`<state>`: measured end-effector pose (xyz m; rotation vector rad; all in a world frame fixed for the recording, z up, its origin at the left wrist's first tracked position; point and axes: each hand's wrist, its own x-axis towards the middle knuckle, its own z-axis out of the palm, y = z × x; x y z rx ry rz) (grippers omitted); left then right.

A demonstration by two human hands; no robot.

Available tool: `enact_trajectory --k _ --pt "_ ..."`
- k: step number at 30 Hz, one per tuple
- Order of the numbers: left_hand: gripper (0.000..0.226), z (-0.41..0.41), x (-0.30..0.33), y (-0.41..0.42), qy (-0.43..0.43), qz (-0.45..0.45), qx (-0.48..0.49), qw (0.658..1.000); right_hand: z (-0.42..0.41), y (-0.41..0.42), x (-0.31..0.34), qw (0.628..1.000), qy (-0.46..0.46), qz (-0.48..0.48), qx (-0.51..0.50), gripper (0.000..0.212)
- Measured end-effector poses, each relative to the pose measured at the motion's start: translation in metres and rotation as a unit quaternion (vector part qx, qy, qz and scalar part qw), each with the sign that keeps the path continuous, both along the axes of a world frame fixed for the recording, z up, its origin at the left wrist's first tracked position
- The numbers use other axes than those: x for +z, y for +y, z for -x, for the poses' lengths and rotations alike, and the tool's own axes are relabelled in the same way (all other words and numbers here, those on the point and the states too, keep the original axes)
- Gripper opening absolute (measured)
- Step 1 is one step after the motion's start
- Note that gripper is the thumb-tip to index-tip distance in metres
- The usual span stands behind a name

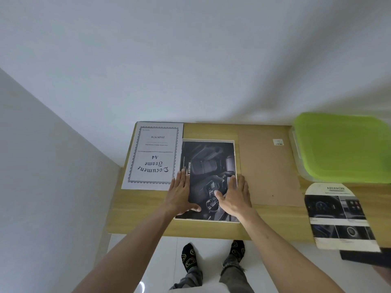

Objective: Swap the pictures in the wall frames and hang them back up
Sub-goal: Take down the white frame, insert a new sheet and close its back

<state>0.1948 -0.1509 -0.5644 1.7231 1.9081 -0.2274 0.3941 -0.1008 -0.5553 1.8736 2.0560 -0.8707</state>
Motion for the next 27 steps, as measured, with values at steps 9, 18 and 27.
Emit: enact_trajectory --k 9,18,27 --pt "0.13 0.0 -0.005 -0.004 -0.035 -0.04 0.039 0.998 0.006 -0.002 0.012 0.998 0.048 -0.019 -0.044 0.08" --pt "0.114 0.007 -0.004 -0.004 -0.063 -0.068 0.058 0.994 0.012 0.0 0.024 0.93 0.256 -0.11 -0.242 0.036" --pt "0.094 0.011 0.004 -0.015 -0.176 -0.124 0.161 0.963 -0.011 0.027 0.024 0.848 0.37 0.033 -0.379 0.035"
